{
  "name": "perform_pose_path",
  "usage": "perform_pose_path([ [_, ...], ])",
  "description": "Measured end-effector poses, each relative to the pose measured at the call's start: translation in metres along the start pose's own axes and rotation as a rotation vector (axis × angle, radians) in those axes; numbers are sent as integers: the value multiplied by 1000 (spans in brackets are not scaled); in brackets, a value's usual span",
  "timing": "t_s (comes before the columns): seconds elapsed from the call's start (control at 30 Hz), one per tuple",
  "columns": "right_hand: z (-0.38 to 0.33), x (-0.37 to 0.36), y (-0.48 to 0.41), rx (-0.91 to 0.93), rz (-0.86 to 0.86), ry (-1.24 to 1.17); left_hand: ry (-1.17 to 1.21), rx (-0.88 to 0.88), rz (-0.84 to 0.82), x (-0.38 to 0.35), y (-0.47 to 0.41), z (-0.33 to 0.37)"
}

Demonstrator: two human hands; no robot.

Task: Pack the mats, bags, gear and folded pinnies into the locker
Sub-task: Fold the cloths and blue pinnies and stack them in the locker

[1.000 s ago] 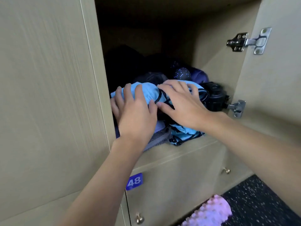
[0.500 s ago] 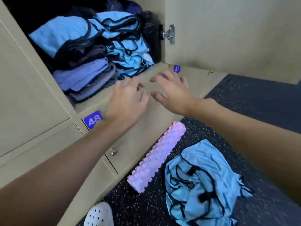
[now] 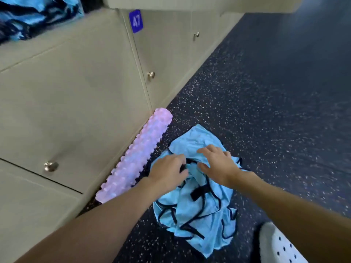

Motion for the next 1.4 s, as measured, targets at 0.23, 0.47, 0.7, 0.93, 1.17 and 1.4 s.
perform_pose_path([
  [0.23,52,-77,36,-117,-67,-131,-14,-241,-149,-92,-25,13],
  [0.47,84,-100,55,-256,-85,-381,-193,-335,-139,-117,-22,28],
  [0.7,76,-105,57,-260,-71,-454,-281,-138,-36,-90,-10,3],
  [0.93,64,-99,55,-210,-35,-502,-182,-148,144,-70,4,4],
  [1.17,68,-94,55,-287,-16,-471,-298,-132,-143,-117,-1,22],
  [1.4,64,-24,46,-302,174,-537,64,-143,71,-49,-7,40],
])
Point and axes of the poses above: each hand's wrist, its own y-axis away from the middle knuckle, its own x-axis out of the back of the hand, z = x × y, the point moved 4 cm from there along -y, towards the middle knuckle, and after that the axes turned 14 degrees about y, right-handed, at the moved point
